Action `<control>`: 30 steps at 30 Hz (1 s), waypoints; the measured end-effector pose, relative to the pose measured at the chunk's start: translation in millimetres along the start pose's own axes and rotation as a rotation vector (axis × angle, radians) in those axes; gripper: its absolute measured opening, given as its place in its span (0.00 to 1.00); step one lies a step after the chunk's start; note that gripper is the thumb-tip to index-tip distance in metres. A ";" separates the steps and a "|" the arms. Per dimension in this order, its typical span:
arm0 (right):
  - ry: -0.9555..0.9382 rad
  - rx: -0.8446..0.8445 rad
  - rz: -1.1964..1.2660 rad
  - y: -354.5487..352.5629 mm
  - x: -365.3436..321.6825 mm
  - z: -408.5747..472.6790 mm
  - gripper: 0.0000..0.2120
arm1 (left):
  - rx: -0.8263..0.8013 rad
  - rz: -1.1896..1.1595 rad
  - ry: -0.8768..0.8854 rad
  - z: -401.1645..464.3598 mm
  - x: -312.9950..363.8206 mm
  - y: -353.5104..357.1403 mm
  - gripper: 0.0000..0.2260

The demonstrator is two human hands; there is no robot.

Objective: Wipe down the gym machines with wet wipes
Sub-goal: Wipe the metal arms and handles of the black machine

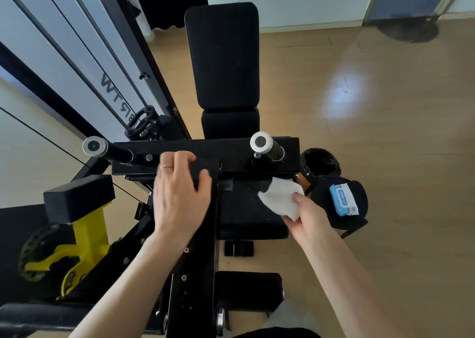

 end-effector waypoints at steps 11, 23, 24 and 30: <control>-0.264 0.058 -0.037 58.0 34.5 7.9 0.17 | -0.239 -0.108 -0.318 -11.8 -52.4 33.2 0.10; 0.022 -0.080 0.279 47.3 25.1 6.6 0.14 | -0.265 0.028 -0.224 -10.9 -72.9 43.1 0.22; -0.030 -0.025 0.327 38.2 10.6 5.2 0.13 | -0.256 0.012 -0.221 -10.4 -72.2 42.8 0.20; -0.389 0.146 -0.821 38.0 -27.2 -15.3 0.16 | -0.194 -0.188 -0.335 -12.6 -60.1 34.7 0.12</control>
Point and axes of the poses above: each hand's wrist, its own z-axis towards the middle knuckle, its own y-axis out of the palm, x = y × z, the point moved 3 cm from there along z, towards the middle knuckle, and after that the axes turned 1 degree about y, right-handed, at the moved point
